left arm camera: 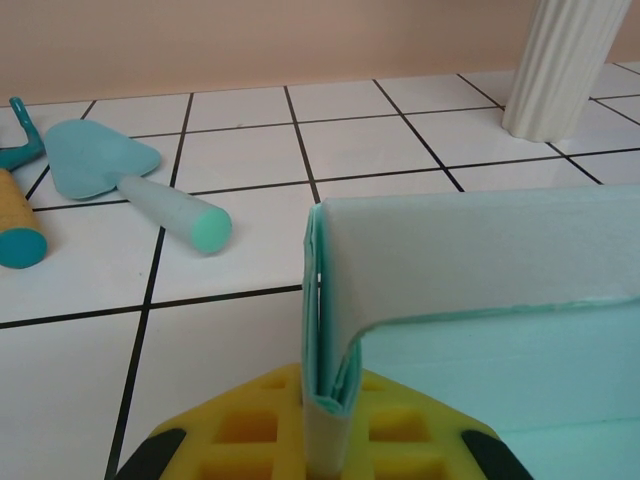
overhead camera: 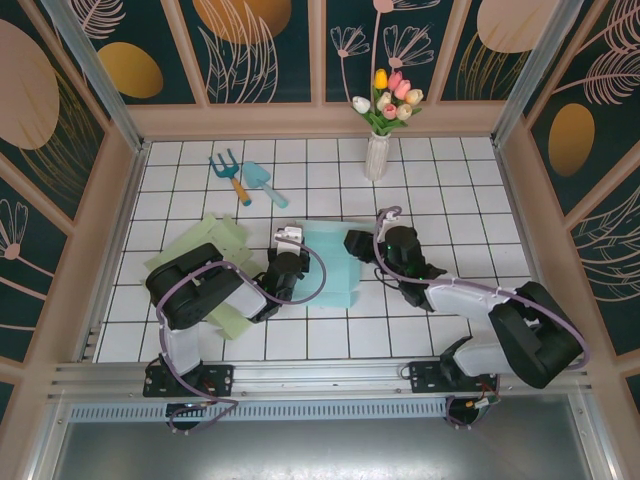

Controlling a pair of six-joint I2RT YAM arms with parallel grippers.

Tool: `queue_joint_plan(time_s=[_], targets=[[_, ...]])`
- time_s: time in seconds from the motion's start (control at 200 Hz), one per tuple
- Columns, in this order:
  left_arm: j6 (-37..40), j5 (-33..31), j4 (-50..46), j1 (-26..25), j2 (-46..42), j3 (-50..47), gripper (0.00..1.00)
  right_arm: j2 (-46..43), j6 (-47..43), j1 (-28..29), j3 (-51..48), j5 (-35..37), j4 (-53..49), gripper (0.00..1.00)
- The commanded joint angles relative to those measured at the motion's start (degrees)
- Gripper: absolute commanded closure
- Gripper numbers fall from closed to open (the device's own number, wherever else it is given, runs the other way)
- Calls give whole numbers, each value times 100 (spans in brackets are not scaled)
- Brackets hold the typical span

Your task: Fold the paper box

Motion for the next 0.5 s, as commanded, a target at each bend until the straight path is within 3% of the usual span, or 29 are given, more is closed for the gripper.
queue_joint_plan(time_s=[0.0, 0.495], targets=[[58, -17, -19, 41, 24, 109, 100, -4, 264, -264, -178, -112, 509, 52], [68, -14, -94, 37, 73, 154, 100, -58, 278, -701, -206, 15, 452, 57]])
